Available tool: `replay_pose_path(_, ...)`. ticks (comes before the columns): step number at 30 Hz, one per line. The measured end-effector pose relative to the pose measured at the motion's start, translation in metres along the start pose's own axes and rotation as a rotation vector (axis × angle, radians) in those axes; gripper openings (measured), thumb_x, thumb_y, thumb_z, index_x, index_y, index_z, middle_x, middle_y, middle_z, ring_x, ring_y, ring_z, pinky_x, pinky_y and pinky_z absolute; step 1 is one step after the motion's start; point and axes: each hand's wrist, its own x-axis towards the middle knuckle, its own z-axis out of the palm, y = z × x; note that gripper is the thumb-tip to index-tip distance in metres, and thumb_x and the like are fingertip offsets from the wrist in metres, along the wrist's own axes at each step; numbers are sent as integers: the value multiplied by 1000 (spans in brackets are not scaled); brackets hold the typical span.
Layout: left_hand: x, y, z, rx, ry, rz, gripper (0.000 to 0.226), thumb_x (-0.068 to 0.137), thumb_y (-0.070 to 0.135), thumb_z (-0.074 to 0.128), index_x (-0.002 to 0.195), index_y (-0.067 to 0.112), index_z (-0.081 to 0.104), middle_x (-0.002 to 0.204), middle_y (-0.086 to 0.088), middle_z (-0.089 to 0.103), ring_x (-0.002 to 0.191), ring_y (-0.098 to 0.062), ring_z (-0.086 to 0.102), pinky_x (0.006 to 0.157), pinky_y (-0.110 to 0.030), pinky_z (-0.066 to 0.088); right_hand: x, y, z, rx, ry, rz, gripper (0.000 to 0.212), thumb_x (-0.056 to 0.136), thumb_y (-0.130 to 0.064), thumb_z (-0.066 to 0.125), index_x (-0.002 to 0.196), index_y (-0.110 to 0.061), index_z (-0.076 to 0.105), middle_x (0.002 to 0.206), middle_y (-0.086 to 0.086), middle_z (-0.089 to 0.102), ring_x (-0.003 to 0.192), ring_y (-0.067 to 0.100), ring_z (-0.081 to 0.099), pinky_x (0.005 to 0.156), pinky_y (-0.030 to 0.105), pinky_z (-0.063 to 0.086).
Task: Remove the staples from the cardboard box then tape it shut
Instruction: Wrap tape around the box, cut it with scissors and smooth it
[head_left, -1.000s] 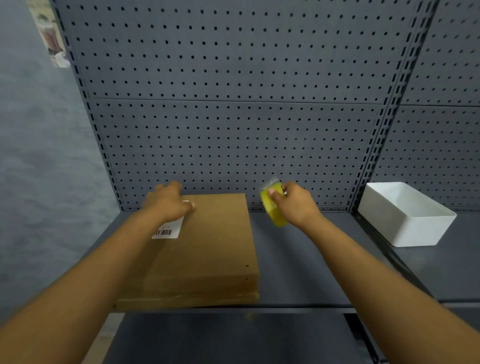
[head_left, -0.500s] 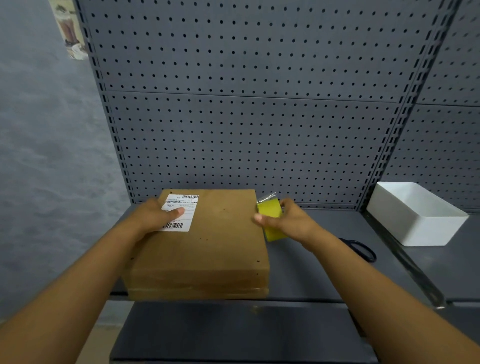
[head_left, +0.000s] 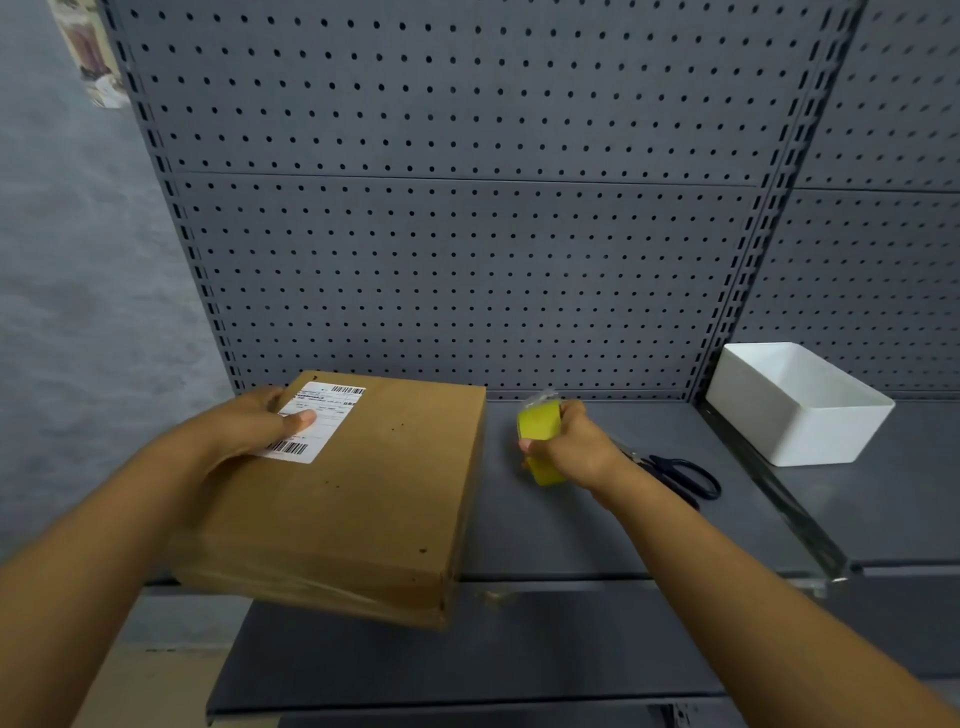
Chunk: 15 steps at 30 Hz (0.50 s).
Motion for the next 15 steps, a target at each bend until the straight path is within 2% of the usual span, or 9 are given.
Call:
replay_pose_path(3,3,10,6,249,147,92,55,91,38,58,141,21,41,134,-8,55,114,-26,54,96,-39,45,-1,8,-10,-304,65,-67,42,87,-14,64,122,-6,43,113,12,56,98,26,55,80,36,49)
replay_pose_path(6,-3,33,29,252,203,183,49,91,35,57,137,21,47,139,-10,48,121,-29,49,101,-39,43,-1,23,-17,-549,94,-137,27,87,-16,59,112,-11,50,105,10,59,98,30,58,82,39,52)
replay_pose_path(8,-6,46,45,252,163,197,49,95,39,49,140,22,44,146,-9,40,129,-29,43,107,-43,37,-1,31,-22,-692,82,-112,32,86,-16,57,116,-14,47,108,9,56,101,31,57,84,40,52)
replay_pose_path(10,-9,50,52,275,175,193,48,97,39,43,142,24,41,149,-8,37,133,-29,38,111,-46,32,1,36,-29,-827,25,-30,46,88,-19,58,130,-17,41,124,12,50,110,31,53,87,36,49)
replay_pose_path(12,-13,51,49,247,195,203,47,97,41,44,141,24,43,148,-7,38,133,-27,38,110,-42,32,0,35,-34,-960,-12,30,49,90,-18,58,134,-15,40,133,11,49,117,30,51,95,34,44)
replay_pose_path(15,-14,38,40,229,219,141,55,94,49,46,141,21,43,145,-8,42,130,-29,41,105,-40,36,-7,23,-29,-983,201,-162,37,92,-24,54,125,-11,46,128,8,53,116,28,51,96,33,39)
